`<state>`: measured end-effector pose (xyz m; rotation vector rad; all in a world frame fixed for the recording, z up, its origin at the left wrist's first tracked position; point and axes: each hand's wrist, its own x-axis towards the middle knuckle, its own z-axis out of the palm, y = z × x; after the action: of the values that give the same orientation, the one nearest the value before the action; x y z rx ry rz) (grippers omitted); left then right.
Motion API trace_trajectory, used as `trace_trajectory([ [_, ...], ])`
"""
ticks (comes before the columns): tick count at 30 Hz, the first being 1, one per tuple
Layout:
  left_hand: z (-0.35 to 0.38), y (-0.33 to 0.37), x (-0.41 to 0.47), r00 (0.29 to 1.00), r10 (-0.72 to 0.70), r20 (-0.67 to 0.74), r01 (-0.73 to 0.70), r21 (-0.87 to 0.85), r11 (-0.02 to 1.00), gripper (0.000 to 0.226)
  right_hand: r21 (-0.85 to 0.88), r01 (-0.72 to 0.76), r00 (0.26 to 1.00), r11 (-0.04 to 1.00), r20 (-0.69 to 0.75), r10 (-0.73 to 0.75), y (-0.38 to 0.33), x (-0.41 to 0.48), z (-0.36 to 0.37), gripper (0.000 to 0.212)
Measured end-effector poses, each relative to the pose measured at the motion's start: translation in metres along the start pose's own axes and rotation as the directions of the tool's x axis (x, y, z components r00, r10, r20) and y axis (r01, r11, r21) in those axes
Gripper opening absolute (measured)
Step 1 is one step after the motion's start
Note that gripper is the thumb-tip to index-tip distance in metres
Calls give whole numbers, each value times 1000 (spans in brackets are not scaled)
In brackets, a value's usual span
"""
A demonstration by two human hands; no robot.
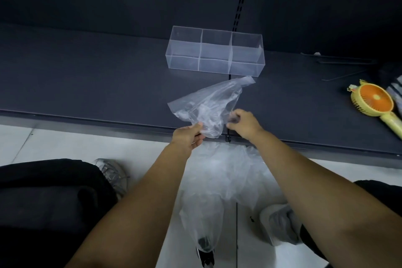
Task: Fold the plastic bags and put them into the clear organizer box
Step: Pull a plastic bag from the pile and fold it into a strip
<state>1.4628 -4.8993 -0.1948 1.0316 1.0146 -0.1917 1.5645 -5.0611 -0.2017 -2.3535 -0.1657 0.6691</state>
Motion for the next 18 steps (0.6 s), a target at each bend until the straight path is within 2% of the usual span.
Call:
trace_trajectory([
  [1,-3,0,1,1000,-3,-27,3,-14,1000,30,-15,-19,997,1000,-72,18,4,0,-4,12],
  [2,-8,0,3,998,-4,-62,1,-37,999,30,-21,-34,988,999,-152,31,9,-1,-10,6],
  [5,-27,7,9,985,9,-173,-29,-112,993,24,-9,-62,936,998,-347,55,30,-6,-33,12],
  [8,-39,14,12,976,26,-216,-50,-105,993,21,166,-88,907,982,-394,148,47,-14,-54,18],
  [11,-38,15,12,975,27,-218,-47,-88,995,25,410,-89,917,908,-322,235,55,-20,-60,6],
  [12,-37,14,11,980,12,-201,-27,-72,997,31,517,-93,924,851,-273,267,54,-25,-60,15],
  [15,-33,6,7,996,-62,-60,56,-84,995,42,828,-173,959,534,19,281,52,-38,-60,38],
  [16,-33,3,4,997,-80,-11,79,-113,991,40,876,-214,959,432,106,261,52,-42,-60,34],
  [18,-34,-5,0,994,-101,28,105,-171,980,32,917,-260,949,304,184,257,54,-46,-61,9],
])
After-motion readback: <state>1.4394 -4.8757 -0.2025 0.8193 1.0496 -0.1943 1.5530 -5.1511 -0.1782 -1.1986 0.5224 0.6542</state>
